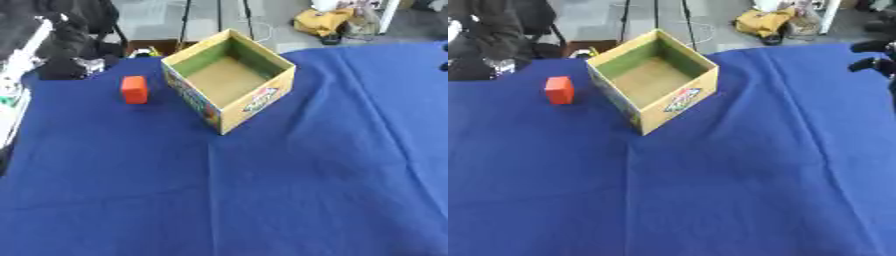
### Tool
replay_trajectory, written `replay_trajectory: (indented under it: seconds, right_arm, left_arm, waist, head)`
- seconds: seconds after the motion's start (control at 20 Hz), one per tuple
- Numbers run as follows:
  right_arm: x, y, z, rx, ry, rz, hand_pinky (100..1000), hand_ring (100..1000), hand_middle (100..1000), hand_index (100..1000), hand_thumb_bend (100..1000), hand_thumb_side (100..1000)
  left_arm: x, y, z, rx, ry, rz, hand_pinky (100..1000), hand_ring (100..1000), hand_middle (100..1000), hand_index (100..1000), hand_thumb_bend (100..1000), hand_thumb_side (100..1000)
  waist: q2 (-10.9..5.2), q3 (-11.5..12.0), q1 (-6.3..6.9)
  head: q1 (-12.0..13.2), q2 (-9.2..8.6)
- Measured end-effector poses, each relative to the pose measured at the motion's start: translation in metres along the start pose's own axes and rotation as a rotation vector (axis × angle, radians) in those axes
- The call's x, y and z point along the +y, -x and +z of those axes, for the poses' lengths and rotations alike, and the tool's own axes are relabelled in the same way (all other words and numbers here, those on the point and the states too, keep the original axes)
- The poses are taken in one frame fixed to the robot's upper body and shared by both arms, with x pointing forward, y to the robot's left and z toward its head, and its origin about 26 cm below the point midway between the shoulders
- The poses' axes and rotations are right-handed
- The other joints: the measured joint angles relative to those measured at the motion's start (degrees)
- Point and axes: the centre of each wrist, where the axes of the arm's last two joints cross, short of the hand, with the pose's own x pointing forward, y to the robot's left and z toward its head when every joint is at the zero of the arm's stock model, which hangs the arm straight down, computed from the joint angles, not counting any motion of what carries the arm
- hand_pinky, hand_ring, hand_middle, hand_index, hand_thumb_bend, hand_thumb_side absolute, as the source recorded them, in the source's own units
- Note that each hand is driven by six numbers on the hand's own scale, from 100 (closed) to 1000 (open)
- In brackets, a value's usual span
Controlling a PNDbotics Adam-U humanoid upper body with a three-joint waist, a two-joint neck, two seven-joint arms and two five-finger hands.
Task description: Pick up objects on the table and place them in the box.
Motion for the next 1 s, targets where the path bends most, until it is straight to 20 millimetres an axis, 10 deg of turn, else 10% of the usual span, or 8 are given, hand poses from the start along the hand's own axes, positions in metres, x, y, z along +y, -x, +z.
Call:
replay_trajectory:
  seconds: [0.35,1.0]
  right_arm:
    - [0.008,0.003,0.000,0.015,-0.048,-0.012,518,653,732,847,355,642]
    - [0.013,0.004,0.000,0.017,-0.087,-0.033,529,665,738,854,321,647]
  left_arm:
    - [-0.017,0.024,-0.029,0.131,0.184,-0.264,772,743,715,790,607,230]
    - [-0.043,0.048,-0.028,0.190,0.300,-0.267,804,770,750,845,757,235]
  waist:
    - [0.29,-3.9,0.62]
    - [1.49,-6.1,0.65]
  head:
    - [2.4,-0.43]
    - [4.0,-1.17]
